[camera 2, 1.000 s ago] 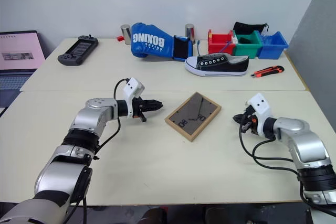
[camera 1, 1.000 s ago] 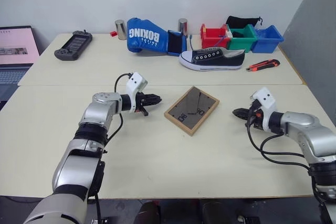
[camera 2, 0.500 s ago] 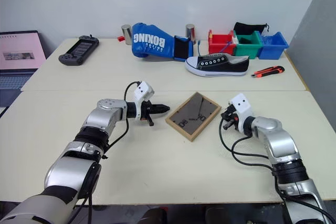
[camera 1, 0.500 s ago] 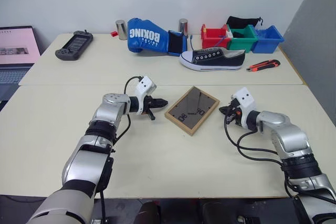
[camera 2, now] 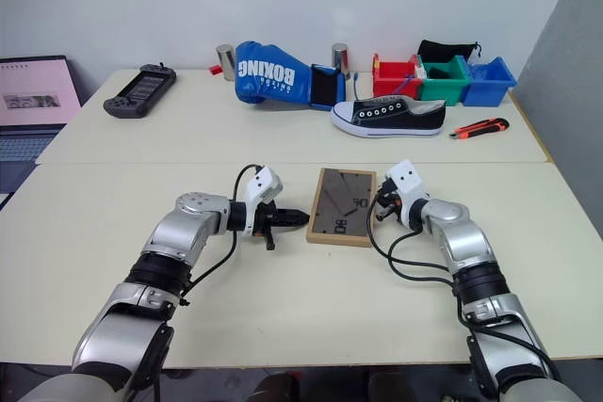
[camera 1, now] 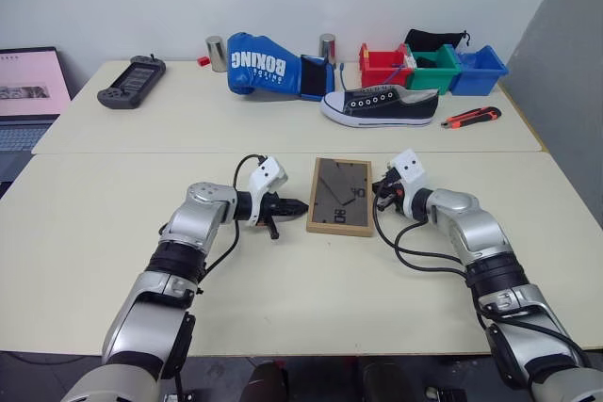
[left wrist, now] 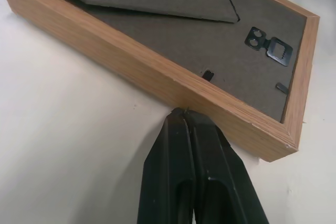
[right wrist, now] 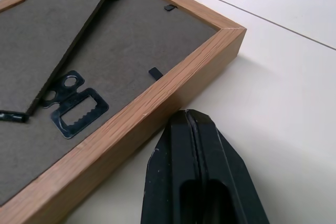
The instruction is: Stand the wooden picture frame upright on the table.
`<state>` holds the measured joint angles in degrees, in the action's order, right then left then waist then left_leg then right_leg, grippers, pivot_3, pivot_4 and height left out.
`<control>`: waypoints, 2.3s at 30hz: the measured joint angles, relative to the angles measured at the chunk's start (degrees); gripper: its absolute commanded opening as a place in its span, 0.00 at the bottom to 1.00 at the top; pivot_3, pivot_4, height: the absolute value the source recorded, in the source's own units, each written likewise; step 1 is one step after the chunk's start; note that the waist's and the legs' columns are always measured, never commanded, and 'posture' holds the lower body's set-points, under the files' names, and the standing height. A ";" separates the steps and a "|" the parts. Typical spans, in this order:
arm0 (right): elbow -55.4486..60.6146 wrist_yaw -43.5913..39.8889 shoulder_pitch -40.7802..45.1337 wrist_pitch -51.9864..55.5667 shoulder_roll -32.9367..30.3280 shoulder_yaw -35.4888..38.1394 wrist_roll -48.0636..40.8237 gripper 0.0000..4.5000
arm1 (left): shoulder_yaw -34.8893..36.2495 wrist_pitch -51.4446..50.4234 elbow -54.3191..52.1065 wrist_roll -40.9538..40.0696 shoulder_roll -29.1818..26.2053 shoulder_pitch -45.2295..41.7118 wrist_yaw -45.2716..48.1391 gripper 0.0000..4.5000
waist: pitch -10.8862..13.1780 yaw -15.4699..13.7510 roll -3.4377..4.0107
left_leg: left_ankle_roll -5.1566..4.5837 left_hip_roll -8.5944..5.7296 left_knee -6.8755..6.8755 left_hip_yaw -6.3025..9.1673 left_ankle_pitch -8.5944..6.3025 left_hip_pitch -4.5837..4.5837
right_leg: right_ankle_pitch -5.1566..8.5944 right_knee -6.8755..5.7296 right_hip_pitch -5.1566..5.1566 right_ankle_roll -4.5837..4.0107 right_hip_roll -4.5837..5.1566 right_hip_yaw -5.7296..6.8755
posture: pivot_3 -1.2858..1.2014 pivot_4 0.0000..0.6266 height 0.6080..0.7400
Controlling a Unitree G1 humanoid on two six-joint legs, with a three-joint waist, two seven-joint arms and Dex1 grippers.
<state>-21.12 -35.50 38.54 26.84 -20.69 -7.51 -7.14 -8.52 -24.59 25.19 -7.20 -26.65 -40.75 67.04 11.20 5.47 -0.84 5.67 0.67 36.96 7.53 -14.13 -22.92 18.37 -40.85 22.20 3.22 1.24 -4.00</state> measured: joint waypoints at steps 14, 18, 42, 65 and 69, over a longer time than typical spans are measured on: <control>3.48 -3.75 -2.16 0.04 -0.99 -1.06 0.34 0.00 | 1.07 -8.46 -14.01 -4.26 -3.59 6.33 -2.99 0.00 | 0.00 -0.05 0.00 | -0.01 0.01 0.00 0.01 0.00 0.02 | 0.00 0.00 -0.02 0.00 -0.01 0.01 | 0.52 0.24 1.00; 5.26 -4.08 -2.62 0.44 -1.59 -1.06 0.51 0.00 | 1.49 -7.22 -12.00 -3.93 -3.72 6.03 -5.70 0.00 | 0.00 -0.12 0.00 | -0.01 0.01 0.01 0.01 0.00 0.01 | 0.00 0.00 -0.02 0.00 -0.01 0.00 | 0.52 0.24 1.00; 20.27 -5.83 -9.61 8.97 -1.24 -1.58 -1.34 0.00 | 1.22 -10.22 -18.68 -5.42 -6.91 9.89 -5.01 0.00 | 0.00 -0.23 0.00 | -0.01 0.02 -0.02 0.01 0.00 0.00 | 0.01 0.01 -0.01 -0.01 -0.01 0.00 | 0.52 0.24 1.00; 27.43 -9.71 -13.03 12.66 -6.93 -2.29 -3.66 0.00 | 1.99 -10.87 -20.00 -6.67 -11.63 11.95 -3.95 0.00 | 0.00 -0.58 0.00 | -0.02 0.02 -0.02 0.00 -0.01 -0.01 | 0.01 0.07 -0.02 0.00 -0.02 0.01 | 0.52 0.24 1.00; 27.06 -14.40 -14.35 10.52 -14.59 -0.25 -4.51 0.00 | 7.01 -14.51 -20.17 -10.63 -13.25 11.87 -4.01 0.00 | 0.01 -0.71 0.00 | -0.03 0.01 0.00 0.00 -0.01 -0.02 | 0.02 0.11 -0.04 0.00 -0.01 0.02 | 0.52 0.24 1.00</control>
<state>5.95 -49.90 24.20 37.37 -35.28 -7.76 -11.65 -1.51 -39.09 5.02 -17.82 -39.89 -28.88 63.02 11.21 4.76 -0.84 5.64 0.68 36.96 7.53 -14.15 -22.94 18.38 -40.74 22.15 3.21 1.23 -3.98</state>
